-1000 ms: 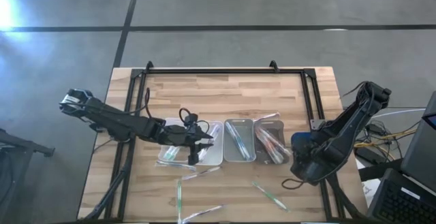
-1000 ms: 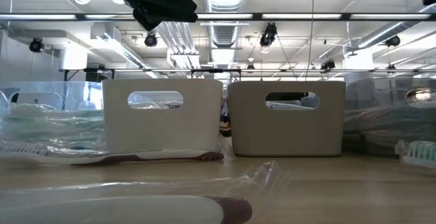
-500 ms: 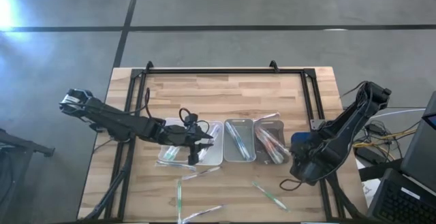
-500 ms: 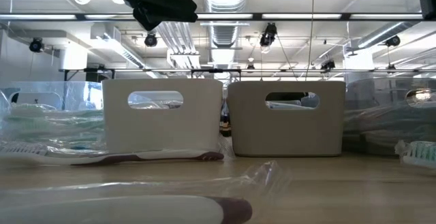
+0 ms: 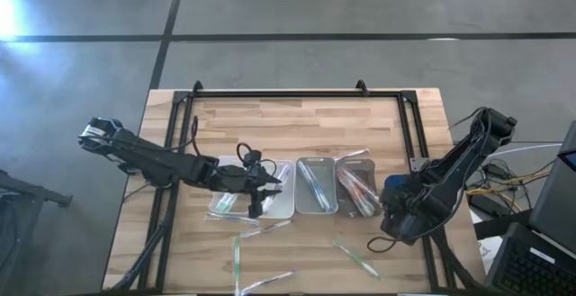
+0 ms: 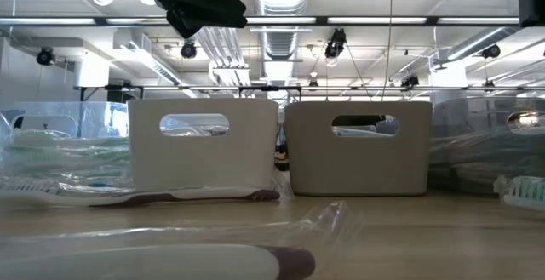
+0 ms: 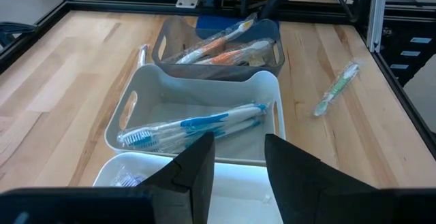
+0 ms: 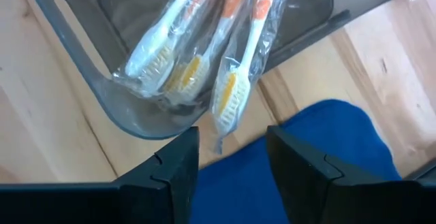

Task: Pick & Place Toothbrushes
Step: Put the orange toothbrush into the black bin

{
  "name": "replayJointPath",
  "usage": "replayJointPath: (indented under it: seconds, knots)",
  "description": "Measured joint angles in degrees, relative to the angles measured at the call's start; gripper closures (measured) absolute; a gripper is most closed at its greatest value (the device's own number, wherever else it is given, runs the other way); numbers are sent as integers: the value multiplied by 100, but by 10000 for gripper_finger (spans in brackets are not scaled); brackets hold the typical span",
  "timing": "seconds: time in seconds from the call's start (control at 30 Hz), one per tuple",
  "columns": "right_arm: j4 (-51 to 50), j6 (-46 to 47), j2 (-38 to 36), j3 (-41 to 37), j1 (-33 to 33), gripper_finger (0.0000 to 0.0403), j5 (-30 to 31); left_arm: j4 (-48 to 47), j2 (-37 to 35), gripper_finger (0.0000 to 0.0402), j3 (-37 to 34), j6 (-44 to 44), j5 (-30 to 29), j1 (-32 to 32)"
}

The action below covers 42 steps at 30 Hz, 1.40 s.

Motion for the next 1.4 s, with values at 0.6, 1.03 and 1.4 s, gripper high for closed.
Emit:
replayJointPath:
  seconds: [0.6,1.03,1.4]
  knots:
    - [5,-207,-14,0,2,392,38,0,0,268,1,7,0,0]
    - [-35,-203,-277,543,-253,394,-74,-4,0,268,-1,9,0,0]
    - [225,-395,-249,695,-638,394,-153,-93,0,268,-1,8,0,-4]
